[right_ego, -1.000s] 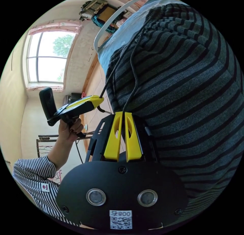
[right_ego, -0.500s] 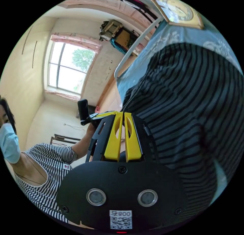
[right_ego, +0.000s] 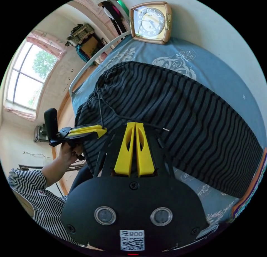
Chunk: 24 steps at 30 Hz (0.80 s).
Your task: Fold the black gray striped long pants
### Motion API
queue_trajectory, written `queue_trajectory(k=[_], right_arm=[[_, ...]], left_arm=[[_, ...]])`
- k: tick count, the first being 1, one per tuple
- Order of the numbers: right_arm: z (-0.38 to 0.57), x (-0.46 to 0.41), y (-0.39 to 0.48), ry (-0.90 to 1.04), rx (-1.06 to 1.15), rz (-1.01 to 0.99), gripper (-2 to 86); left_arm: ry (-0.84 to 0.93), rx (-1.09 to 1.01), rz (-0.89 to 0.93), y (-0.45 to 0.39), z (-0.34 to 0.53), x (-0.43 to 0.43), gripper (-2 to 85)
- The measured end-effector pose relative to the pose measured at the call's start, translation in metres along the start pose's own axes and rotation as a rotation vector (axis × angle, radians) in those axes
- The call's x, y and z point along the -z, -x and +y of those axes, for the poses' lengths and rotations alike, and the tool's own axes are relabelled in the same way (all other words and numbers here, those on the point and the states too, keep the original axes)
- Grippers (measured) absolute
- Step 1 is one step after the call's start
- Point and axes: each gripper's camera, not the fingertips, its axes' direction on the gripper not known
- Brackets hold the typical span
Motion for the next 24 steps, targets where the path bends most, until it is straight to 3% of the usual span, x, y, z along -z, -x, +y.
queue_trajectory(k=[4,10,16,19,24], right_arm=[[0.020,-0.008,0.007,-0.018,0.028,0.023,0.1],[0.035,-0.055,0.002,0.134,0.004,0.134,0.1],[0.045,-0.033,0.001,0.073,-0.005,0.150,0.1],[0.058,-0.007,0.005,-0.020,-0.019,0.168,0.1],[0.085,0.009,0.029,-0.057,0.080,0.158,0.1]], left_arm=[[-0.049,-0.027,-0.033,-0.007,-0.004,0.013,2.2],[0.152,0.094,-0.090,0.006,-0.037,-0.027,2.6],[0.195,-0.169,-0.100,-0.069,-0.058,-0.036,4.5],[0.223,-0.287,-0.191,-0.102,-0.057,-0.040,4.8],[0.174,-0.330,-0.228,-0.124,-0.050,-0.017,3.3]])
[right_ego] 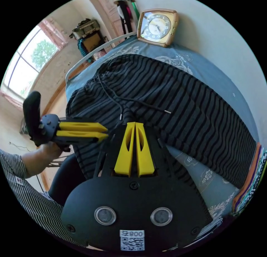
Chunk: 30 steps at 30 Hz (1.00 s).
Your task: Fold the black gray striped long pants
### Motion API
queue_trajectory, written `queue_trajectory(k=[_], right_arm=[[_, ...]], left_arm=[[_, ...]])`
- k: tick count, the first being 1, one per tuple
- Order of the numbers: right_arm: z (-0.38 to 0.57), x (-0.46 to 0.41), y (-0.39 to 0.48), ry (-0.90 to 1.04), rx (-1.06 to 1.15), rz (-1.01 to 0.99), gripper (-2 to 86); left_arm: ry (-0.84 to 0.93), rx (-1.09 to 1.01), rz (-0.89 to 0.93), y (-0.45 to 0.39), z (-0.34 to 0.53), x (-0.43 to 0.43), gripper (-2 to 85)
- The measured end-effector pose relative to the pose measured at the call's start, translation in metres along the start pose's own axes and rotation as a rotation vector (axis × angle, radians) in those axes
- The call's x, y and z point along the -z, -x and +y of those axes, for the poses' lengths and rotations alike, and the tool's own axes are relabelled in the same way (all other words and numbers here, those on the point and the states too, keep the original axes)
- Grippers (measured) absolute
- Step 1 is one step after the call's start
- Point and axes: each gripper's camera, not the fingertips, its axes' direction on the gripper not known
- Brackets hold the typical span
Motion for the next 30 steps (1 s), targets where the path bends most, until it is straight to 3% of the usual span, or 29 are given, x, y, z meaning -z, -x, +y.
queue_trajectory(k=[3,6,8,12,17,20,21,25,28,30], right_arm=[[0.014,-0.017,0.011,0.066,0.047,0.040,0.1],[0.024,-0.046,0.010,0.147,0.057,0.063,0.1],[0.026,-0.044,0.007,0.130,0.049,0.060,0.1],[0.029,-0.020,0.004,0.094,0.067,0.076,0.1],[0.057,0.000,0.021,0.037,0.123,0.002,0.1],[0.083,-0.030,0.036,0.185,0.187,-0.042,0.2],[0.094,-0.043,0.039,0.257,0.199,-0.059,0.1],[0.113,-0.031,0.032,0.233,0.190,-0.068,0.1],[0.123,-0.038,0.022,0.221,0.209,-0.079,0.1],[0.125,-0.038,0.016,0.214,0.237,-0.072,0.1]], left_arm=[[-0.014,0.076,-0.093,0.012,0.014,0.016,2.1],[0.154,0.160,-0.117,0.040,0.029,-0.004,0.9],[0.070,0.225,-0.003,0.057,0.038,0.017,0.5],[-0.054,0.307,-0.170,0.071,0.058,0.069,0.3],[0.054,0.450,-0.343,0.121,0.093,0.085,0.2],[0.020,0.499,-0.247,0.140,0.103,0.088,0.1],[0.024,0.510,-0.237,0.143,0.102,0.090,0.1],[-0.024,0.424,-0.320,0.131,0.088,0.111,0.1],[0.090,0.407,-0.286,0.143,0.083,0.086,0.2],[0.015,0.380,-0.295,0.148,0.084,0.086,0.2]])
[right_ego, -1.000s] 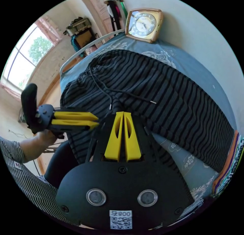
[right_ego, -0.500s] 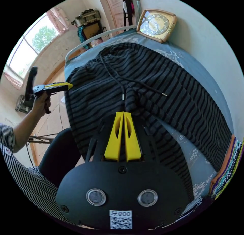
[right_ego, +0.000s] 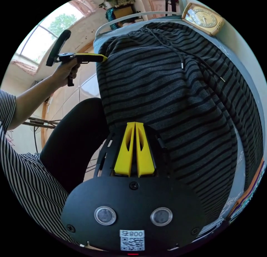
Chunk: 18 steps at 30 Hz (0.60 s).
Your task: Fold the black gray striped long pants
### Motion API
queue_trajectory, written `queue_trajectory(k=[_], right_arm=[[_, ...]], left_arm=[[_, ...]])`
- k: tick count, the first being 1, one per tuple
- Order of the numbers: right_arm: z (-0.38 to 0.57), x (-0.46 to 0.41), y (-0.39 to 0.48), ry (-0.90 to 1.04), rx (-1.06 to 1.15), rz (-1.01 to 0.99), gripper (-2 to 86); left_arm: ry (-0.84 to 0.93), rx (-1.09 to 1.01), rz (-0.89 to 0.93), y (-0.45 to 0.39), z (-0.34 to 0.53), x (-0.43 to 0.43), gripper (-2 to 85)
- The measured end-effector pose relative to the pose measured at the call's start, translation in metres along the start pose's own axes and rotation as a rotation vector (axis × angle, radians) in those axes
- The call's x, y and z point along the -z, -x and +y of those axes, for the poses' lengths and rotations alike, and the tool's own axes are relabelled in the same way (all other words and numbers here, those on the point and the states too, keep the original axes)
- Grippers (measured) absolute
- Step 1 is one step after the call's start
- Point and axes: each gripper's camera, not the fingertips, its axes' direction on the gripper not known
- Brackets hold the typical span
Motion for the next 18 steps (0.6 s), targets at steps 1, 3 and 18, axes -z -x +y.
queue_trajectory(k=[1,3,18], right_arm=[[0.002,0.000,-0.004,0.000,0.009,0.003,0.1],[0.006,0.001,-0.011,-0.013,0.009,0.002,0.1],[0.036,0.042,-0.131,-0.146,-0.174,-0.245,0.1]], left_arm=[[0.010,0.027,0.027,0.008,-0.006,-0.001,0.2],[0.025,0.052,0.063,0.019,-0.014,-0.002,0.2],[-0.252,-0.064,0.242,0.075,-0.223,-0.001,5.5]])
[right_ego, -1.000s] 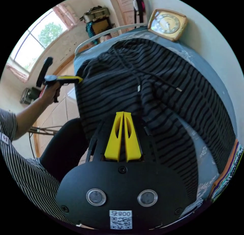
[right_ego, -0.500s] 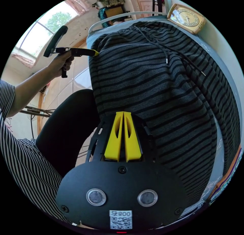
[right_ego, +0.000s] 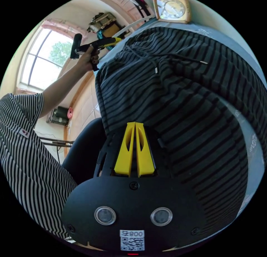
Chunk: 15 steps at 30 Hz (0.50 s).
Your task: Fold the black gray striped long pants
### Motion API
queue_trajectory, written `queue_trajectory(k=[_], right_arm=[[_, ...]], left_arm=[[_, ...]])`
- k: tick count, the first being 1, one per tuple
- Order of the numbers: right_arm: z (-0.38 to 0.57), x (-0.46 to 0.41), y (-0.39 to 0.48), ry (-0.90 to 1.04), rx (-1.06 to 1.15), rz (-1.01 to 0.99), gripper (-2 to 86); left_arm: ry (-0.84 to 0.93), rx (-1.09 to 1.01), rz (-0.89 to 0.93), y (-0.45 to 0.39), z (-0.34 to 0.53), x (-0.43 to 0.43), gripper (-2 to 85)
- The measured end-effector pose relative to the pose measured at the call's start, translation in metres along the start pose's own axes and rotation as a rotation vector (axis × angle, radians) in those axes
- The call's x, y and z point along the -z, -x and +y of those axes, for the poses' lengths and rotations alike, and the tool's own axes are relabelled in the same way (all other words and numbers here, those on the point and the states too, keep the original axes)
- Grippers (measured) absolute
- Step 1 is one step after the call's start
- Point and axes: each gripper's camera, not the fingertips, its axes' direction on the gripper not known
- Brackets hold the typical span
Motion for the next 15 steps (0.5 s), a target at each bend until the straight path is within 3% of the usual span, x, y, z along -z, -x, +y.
queue_trajectory(k=[8,15], right_arm=[[-0.017,0.058,-0.074,-0.137,-0.080,0.087,0.1],[-0.040,0.089,-0.112,-0.209,-0.091,0.134,0.2]], left_arm=[[0.181,-0.019,-0.219,0.056,-0.152,-0.071,8.7],[0.354,-0.097,-0.319,0.076,-0.233,-0.122,10.8]])
